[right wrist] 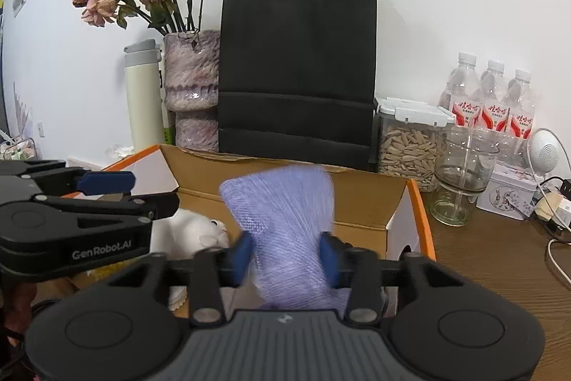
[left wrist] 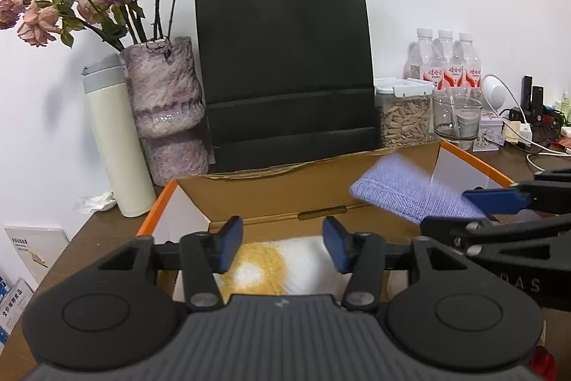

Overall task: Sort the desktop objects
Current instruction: 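Carry the pouch and cap over the box and open both tools, then withdraw both tools toward the red rose and black braided cable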

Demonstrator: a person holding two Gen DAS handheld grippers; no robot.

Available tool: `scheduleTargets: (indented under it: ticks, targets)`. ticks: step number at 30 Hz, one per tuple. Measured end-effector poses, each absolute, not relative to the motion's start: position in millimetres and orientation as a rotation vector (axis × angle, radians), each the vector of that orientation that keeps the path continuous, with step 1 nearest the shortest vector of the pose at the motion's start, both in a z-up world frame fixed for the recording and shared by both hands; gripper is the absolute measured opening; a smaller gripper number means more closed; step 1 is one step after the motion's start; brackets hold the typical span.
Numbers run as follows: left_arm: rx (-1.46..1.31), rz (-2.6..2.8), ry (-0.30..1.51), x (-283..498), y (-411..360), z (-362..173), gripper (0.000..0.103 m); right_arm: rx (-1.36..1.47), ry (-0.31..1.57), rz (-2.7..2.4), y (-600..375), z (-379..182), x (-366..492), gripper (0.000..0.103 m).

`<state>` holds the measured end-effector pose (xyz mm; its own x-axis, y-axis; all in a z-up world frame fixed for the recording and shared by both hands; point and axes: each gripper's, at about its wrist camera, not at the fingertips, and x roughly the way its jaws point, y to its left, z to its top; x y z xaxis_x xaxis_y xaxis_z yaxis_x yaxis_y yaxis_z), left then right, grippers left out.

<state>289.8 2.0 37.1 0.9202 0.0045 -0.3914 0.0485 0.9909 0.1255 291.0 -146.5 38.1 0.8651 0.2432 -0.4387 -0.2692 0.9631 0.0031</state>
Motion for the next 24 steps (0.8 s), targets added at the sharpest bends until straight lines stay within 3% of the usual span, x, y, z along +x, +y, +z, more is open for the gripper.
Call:
scheduleTargets:
  ticks: [1, 5, 7, 8, 9, 12, 15, 24]
  targets:
    - [0.129, -0.018, 0.396, 288, 2, 39, 0.071, -0.062, 0.447, 0.264, -146, 39, 290, 0.063]
    - [0.134, 0.032, 0.346, 281, 3, 46, 0.084, -0.077, 0.413, 0.230, -147, 42, 286, 0.074]
    - [0.126, 0.080, 0.327, 279, 6, 48, 0.101, -0.059, 0.405, 0.223, -150, 44, 286, 0.080]
    - [0.120, 0.099, 0.317, 279, 7, 48, 0.103, -0.049, 0.403, 0.220, -151, 45, 286, 0.083]
    - [0.108, 0.099, 0.310, 278, 9, 49, 0.103, -0.042, 0.403, 0.220, -153, 46, 287, 0.092]
    - [0.083, 0.098, 0.316, 280, 13, 50, 0.103, -0.040, 0.405, 0.223, -153, 45, 287, 0.093]
    - [0.089, 0.102, 0.319, 280, 13, 51, 0.103, -0.053, 0.410, 0.220, -150, 44, 287, 0.103]
    - [0.072, 0.099, 0.259, 266, 12, 55, 0.103, -0.063, 0.358, 0.195, -149, 50, 273, 0.103]
